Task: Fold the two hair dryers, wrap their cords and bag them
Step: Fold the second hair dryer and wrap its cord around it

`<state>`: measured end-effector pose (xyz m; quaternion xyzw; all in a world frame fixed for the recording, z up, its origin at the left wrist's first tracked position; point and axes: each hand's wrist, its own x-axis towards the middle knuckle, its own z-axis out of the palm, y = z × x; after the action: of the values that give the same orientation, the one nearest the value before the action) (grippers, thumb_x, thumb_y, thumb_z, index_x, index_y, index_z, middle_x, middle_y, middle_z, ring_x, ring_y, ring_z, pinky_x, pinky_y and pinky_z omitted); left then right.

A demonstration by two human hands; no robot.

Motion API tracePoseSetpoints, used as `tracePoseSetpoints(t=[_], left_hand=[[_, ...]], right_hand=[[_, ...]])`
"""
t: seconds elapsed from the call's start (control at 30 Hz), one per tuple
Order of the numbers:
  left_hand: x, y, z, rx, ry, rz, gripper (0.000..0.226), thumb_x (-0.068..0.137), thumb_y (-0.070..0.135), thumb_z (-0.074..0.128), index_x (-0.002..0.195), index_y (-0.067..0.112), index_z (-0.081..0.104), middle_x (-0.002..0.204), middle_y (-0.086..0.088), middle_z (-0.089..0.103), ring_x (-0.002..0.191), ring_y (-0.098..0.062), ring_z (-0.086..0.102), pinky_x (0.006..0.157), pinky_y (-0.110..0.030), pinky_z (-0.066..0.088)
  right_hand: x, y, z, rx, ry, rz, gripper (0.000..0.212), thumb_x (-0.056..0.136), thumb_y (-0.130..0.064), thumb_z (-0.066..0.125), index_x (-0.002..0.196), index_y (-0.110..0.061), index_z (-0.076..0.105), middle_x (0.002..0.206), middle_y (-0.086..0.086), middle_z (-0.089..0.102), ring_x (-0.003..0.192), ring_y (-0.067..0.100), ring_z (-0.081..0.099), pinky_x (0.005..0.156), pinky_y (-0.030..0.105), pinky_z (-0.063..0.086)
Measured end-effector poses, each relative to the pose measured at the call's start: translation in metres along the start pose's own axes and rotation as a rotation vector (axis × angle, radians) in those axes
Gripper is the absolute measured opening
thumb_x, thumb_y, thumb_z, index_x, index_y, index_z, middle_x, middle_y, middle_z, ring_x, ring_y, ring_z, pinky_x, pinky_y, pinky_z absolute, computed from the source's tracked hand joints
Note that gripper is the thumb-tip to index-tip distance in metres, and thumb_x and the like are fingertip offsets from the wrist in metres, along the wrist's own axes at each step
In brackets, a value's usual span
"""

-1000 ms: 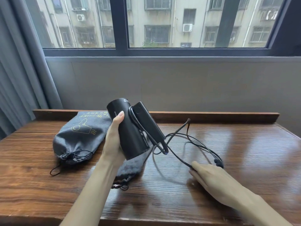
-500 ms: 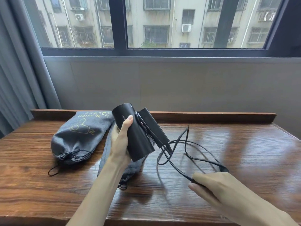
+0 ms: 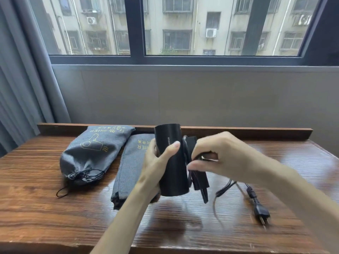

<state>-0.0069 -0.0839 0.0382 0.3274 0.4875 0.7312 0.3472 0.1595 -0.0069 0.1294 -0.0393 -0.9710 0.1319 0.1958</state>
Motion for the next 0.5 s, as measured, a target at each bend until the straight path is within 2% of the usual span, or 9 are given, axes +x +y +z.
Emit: tracePoseSetpoints(t=[0.07, 0.13, 0.27, 0.4, 0.5], left_hand=[[-0.002, -0.005, 0.005, 0.045, -0.025, 0.008, 0.045, 0.078, 0.030, 0.076, 0.116, 0.013, 0.059, 0.112, -0.021, 0.067, 0.102, -0.040, 0.066, 0.079, -0.050, 0.057], [-0.006, -0.011, 0.008, 0.052, -0.058, -0.005, 0.041, 0.079, 0.027, 0.075, 0.116, 0.016, 0.060, 0.111, -0.018, 0.069, 0.102, -0.035, 0.067, 0.081, -0.048, 0.057], [-0.013, -0.015, 0.008, 0.045, -0.095, -0.045, 0.040, 0.079, 0.029, 0.074, 0.115, 0.018, 0.061, 0.110, -0.015, 0.070, 0.101, -0.034, 0.068, 0.082, -0.051, 0.057], [-0.016, -0.010, 0.009, 0.011, -0.098, -0.053, 0.047, 0.073, 0.036, 0.076, 0.114, 0.018, 0.061, 0.113, -0.017, 0.068, 0.099, -0.032, 0.068, 0.081, -0.052, 0.057], [-0.016, -0.007, 0.008, 0.004, -0.108, -0.044, 0.049, 0.074, 0.036, 0.074, 0.117, 0.018, 0.060, 0.115, -0.016, 0.068, 0.101, -0.032, 0.067, 0.081, -0.051, 0.057]], right_hand=[[0.017, 0.007, -0.009, 0.077, 0.012, 0.015, 0.014, 0.081, -0.031, 0.074, 0.079, -0.017, 0.073, 0.067, -0.008, 0.064, 0.060, 0.006, 0.056, 0.057, 0.014, 0.040], [0.031, 0.016, -0.018, 0.116, 0.024, 0.049, 0.011, 0.080, -0.025, 0.076, 0.079, -0.015, 0.074, 0.065, -0.007, 0.064, 0.058, 0.003, 0.054, 0.058, 0.011, 0.037], [0.045, 0.042, -0.027, 0.231, 0.045, 0.126, 0.010, 0.084, -0.021, 0.073, 0.080, -0.012, 0.073, 0.069, -0.001, 0.067, 0.062, 0.008, 0.056, 0.060, 0.018, 0.044], [0.049, 0.069, -0.021, 0.315, 0.114, 0.225, 0.014, 0.085, -0.022, 0.071, 0.080, -0.009, 0.072, 0.062, -0.006, 0.059, 0.056, 0.002, 0.045, 0.055, 0.012, 0.035], [0.049, 0.085, -0.008, 0.377, 0.117, 0.309, 0.017, 0.085, -0.029, 0.071, 0.079, -0.014, 0.074, 0.058, -0.011, 0.055, 0.056, 0.004, 0.043, 0.056, 0.018, 0.035]])
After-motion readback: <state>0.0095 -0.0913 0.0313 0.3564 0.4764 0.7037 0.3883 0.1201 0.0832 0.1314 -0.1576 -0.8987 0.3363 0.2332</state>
